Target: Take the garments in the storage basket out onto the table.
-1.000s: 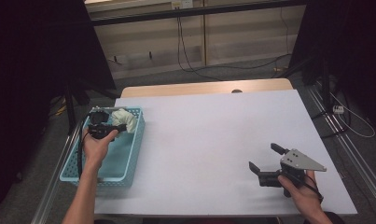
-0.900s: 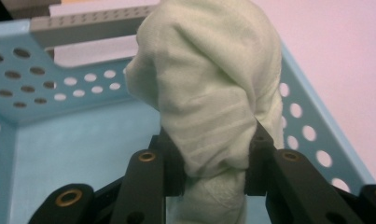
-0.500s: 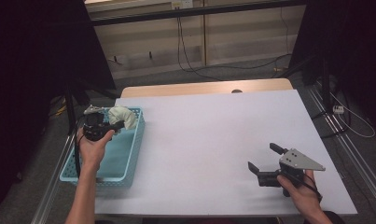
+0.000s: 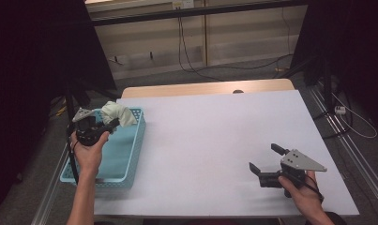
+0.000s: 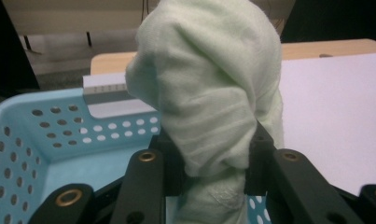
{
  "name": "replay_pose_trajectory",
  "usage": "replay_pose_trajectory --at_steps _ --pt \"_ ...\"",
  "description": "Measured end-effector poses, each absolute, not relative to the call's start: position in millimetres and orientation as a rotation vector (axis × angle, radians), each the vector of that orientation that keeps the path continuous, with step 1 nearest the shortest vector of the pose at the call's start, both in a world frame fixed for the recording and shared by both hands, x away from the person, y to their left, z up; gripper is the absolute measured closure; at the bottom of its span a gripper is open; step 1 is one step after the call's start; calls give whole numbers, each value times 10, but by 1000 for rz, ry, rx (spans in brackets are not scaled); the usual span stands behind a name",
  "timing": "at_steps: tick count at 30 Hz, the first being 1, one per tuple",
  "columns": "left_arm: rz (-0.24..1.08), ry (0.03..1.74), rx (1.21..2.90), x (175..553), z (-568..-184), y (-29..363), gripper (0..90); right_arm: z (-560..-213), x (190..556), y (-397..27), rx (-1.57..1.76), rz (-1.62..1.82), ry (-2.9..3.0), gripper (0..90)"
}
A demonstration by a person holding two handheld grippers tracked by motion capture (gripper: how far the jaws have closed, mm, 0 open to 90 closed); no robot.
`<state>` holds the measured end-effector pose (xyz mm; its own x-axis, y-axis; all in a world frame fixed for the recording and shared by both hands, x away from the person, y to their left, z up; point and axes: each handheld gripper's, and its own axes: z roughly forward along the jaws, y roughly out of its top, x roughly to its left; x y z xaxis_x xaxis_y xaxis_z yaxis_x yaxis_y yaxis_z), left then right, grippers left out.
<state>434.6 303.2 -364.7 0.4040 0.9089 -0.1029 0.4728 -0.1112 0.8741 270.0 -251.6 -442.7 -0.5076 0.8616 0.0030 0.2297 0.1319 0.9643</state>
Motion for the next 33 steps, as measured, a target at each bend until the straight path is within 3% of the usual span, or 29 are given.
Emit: replay_pose_trajectory --at_steps 16,33 --pt "711 1111 1651 4227 -3542 3002 678 -4426 2694 -2516 1045 1398 1833 0" --pt "711 1023 1591 4058 -3332 2979 675 -4425 2690 -2512 1044 1403 1835 0"
